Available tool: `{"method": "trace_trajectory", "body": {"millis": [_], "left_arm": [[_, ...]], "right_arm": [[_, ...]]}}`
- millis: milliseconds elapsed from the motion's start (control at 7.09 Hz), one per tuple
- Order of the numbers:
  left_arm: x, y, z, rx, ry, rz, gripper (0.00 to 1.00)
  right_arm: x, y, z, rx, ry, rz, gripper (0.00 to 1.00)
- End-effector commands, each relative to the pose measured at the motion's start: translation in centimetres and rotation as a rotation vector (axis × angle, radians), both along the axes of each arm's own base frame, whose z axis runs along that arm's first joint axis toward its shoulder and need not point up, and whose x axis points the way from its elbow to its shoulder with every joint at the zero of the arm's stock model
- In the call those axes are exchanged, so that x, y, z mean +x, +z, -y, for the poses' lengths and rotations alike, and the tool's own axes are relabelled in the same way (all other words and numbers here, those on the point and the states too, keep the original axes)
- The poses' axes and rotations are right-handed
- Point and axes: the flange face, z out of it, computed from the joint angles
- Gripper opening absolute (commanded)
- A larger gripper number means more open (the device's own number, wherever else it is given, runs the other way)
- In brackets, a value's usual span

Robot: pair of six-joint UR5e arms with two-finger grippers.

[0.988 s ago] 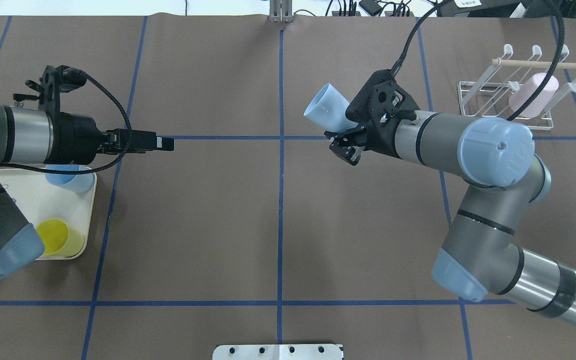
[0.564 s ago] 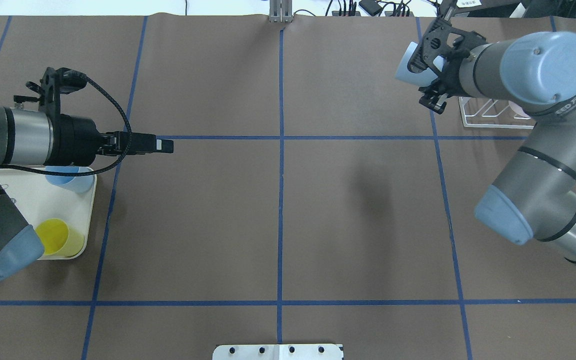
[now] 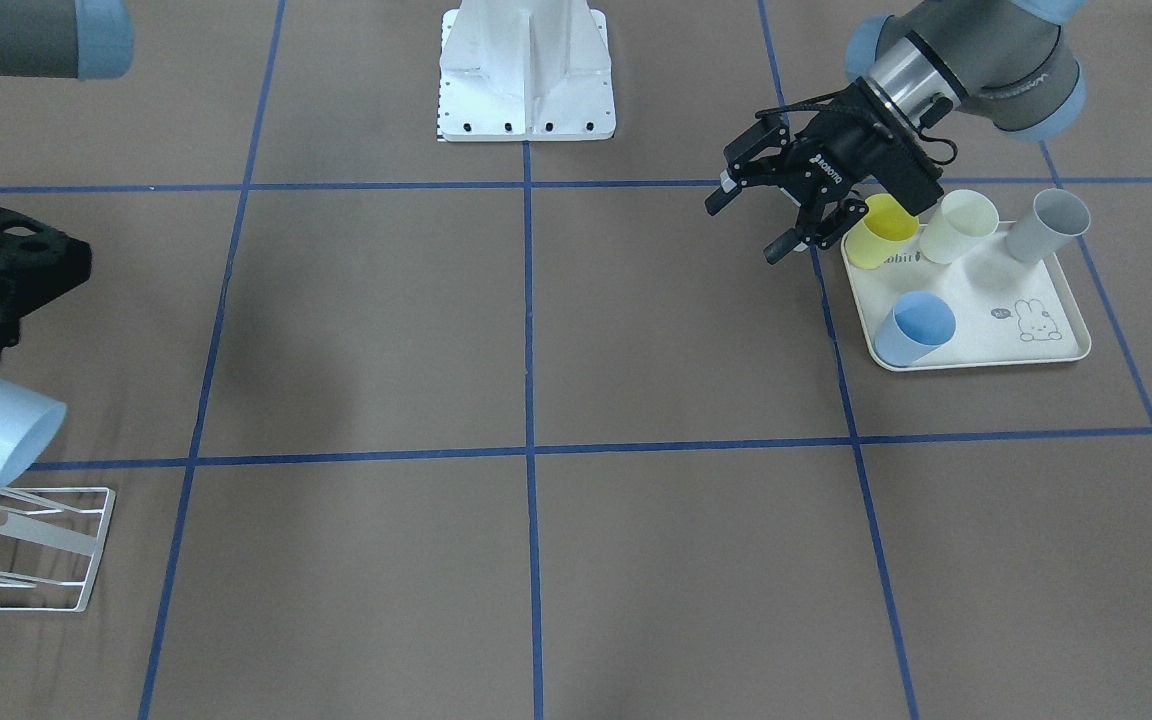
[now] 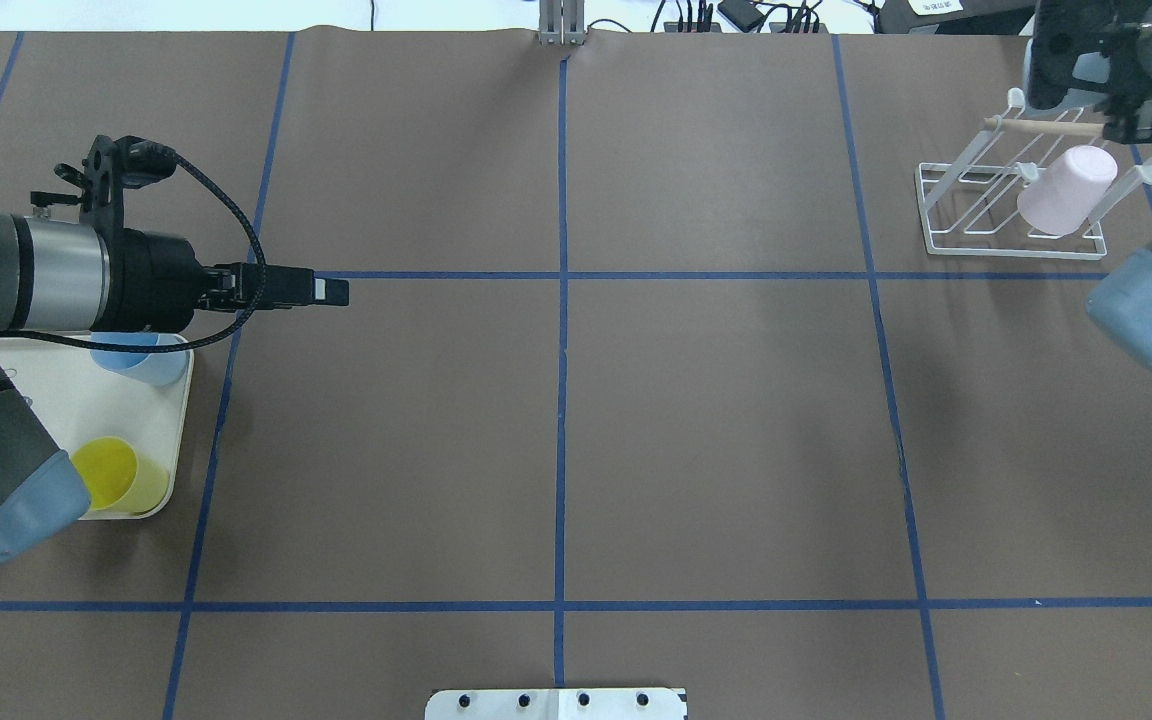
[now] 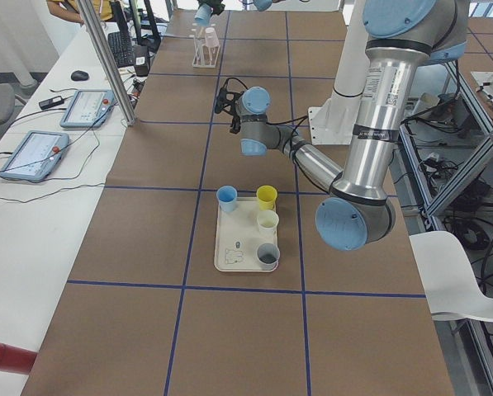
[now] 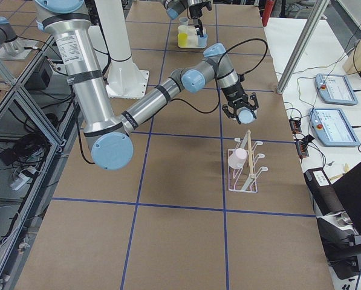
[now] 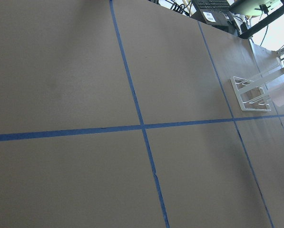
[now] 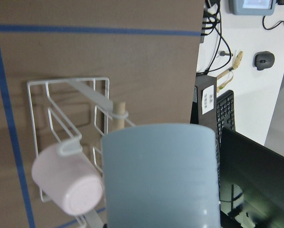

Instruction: Transfer IKEA cup to right arm and place on rack

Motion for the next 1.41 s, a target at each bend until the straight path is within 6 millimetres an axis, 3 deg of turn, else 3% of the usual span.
{"method": "trace_trajectory", "body": {"millis": [0,282,423,847,1270], "left_arm": [[0.0,0.2,0.0,-0.003,-0.003,0.002,1.0],[-0.1,0.2,-0.1,-0.006,-0.003,0.001,1.0],[0.0,0.3,-0.1,-0.007,-0.003,0.0,1.0],[0.0,0.2,-0.1,-0.008,-0.002,-0.001,1.0],[-0.1,0.1,-0.2,-0.007,-0.003,-0.002,1.0]], "right_arm": [[3.1,3.2,2.9,0.015,-0.115,-0.242,0.0],[1.9,3.4,5.9,0.007,-0.136,-0.269,0.0],[1.7,4.5,6.4,-0.01,-0.143,-0.296,0.0],[-0.2,9.6,8.6,0.013,-0.162,-0.386,0.0],[-1.5,10.2,8.8,0.032,-0.169,-0.379,0.0]]}}
